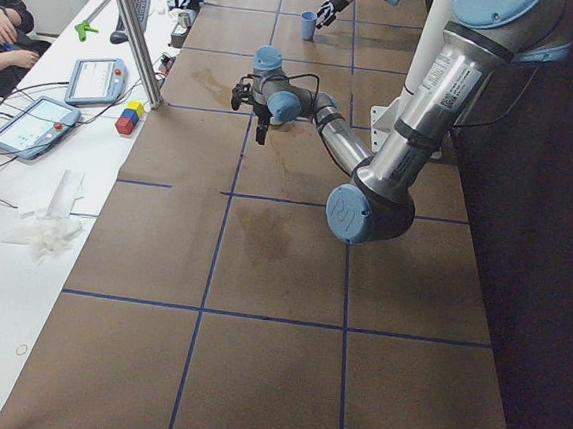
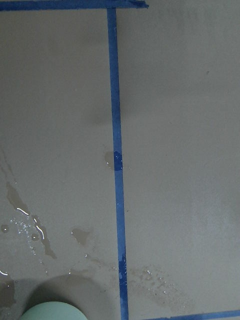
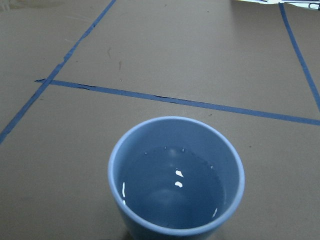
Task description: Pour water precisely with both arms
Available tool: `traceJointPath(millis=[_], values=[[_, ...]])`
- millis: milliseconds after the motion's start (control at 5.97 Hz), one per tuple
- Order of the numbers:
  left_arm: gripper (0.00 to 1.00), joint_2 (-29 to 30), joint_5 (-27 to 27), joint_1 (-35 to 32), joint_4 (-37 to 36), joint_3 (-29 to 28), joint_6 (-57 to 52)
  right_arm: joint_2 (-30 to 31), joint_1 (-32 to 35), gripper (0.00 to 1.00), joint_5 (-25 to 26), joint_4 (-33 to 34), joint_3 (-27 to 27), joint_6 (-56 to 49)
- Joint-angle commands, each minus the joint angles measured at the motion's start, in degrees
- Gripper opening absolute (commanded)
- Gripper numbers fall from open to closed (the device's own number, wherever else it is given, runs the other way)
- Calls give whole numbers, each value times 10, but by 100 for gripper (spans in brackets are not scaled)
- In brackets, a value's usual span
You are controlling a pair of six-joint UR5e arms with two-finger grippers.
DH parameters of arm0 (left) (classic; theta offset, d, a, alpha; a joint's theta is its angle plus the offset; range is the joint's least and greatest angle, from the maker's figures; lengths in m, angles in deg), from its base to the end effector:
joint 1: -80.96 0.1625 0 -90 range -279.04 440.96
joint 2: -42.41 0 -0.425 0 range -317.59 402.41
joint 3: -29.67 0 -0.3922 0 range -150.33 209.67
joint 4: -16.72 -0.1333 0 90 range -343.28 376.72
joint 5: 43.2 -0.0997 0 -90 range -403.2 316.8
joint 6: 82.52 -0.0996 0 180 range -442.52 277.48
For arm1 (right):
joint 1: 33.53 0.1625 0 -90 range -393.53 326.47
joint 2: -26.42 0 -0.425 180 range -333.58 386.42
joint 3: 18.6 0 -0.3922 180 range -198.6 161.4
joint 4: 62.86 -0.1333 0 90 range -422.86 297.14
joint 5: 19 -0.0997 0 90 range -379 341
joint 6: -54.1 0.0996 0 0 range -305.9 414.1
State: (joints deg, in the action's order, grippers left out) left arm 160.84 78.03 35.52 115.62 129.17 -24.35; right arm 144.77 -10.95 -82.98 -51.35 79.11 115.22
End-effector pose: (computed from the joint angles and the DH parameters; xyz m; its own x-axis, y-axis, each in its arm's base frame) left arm 0.3923 -0.5147 0.2807 0.5893 0.0444 -0.8067 0.0390 0.9958 0.0833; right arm -0.2035 -0.2763 0.6380 0.7625 -0.1530 0.6286 -0.3651 0.7004 0.6133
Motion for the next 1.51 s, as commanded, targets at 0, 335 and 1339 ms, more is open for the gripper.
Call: traceJointPath(millis=[0, 335, 1339], values=[[100, 0, 1, 0, 1, 0, 3, -23, -28, 100, 52, -12, -28, -10], [100, 0, 1, 0, 2, 0, 2, -56, -29, 100, 75, -66, -77, -14], [100, 0, 1, 1, 1, 0, 3, -97, -26, 100, 109, -82, -131, -28]])
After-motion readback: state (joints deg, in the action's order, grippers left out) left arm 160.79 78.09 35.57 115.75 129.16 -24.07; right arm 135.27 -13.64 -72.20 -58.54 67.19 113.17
